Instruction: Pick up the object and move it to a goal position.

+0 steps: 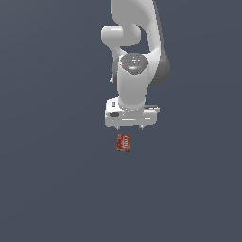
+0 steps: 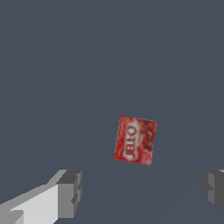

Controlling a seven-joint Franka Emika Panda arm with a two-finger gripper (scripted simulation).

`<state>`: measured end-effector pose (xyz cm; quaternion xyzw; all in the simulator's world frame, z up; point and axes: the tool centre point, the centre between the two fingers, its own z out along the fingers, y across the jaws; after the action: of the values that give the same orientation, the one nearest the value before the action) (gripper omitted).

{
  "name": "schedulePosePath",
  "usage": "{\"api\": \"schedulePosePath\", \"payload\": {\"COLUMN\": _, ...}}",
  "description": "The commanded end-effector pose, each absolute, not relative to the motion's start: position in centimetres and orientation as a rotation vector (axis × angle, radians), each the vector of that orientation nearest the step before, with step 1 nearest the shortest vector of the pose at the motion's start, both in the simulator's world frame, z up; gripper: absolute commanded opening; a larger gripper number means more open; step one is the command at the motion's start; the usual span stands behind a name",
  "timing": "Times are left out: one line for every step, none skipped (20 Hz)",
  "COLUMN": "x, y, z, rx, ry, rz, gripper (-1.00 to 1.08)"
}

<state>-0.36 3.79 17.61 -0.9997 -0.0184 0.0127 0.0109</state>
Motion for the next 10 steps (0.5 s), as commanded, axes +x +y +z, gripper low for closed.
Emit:
{"api": "schedulePosePath", "payload": {"x": -0.4, "y": 3.8, "z": 17.6, "rx": -3.119, "ry": -0.057, "rz": 0.040, "gripper": 1.00}}
{"api": "schedulePosePath", "payload": {"x": -0.4, "y": 3.8, "z": 17.6, "rx": -3.118, "ry": -0.057, "rz": 0.040, "gripper": 1.00}}
{"api": "schedulePosePath", "payload": {"x": -0.4, "y": 3.9, "z": 17.6, "rx": -3.117, "ry": -0.056, "rz": 0.040, "gripper": 1.00}}
{"api": "schedulePosePath", "payload": {"x": -0.4, "y": 4.0, "z": 17.6, "rx": -3.114, "ry": -0.054, "rz": 0.040, "gripper": 1.00}}
{"api": "schedulePosePath", "payload": {"x": -0.4, "y": 4.1, "z": 17.6, "rx": -3.109, "ry": -0.051, "rz": 0.041, "gripper": 1.00}}
{"api": "schedulePosePath", "payload": {"x": -0.4, "y": 4.3, "z": 17.6, "rx": -3.104, "ry": -0.047, "rz": 0.042, "gripper": 1.00}}
{"api": "schedulePosePath", "payload": {"x": -0.4, "y": 4.6, "z": 17.6, "rx": -3.097, "ry": -0.043, "rz": 0.043, "gripper": 1.00}}
{"api": "schedulePosePath", "payload": {"x": -0.5, "y": 4.8, "z": 17.7, "rx": -3.091, "ry": -0.039, "rz": 0.044, "gripper": 1.00}}
{"api": "schedulePosePath", "payload": {"x": -0.5, "y": 5.0, "z": 17.7, "rx": -3.086, "ry": -0.036, "rz": 0.045, "gripper": 1.00}}
{"api": "schedulePosePath", "payload": {"x": -0.5, "y": 5.1, "z": 17.7, "rx": -3.082, "ry": -0.035, "rz": 0.046, "gripper": 1.00}}
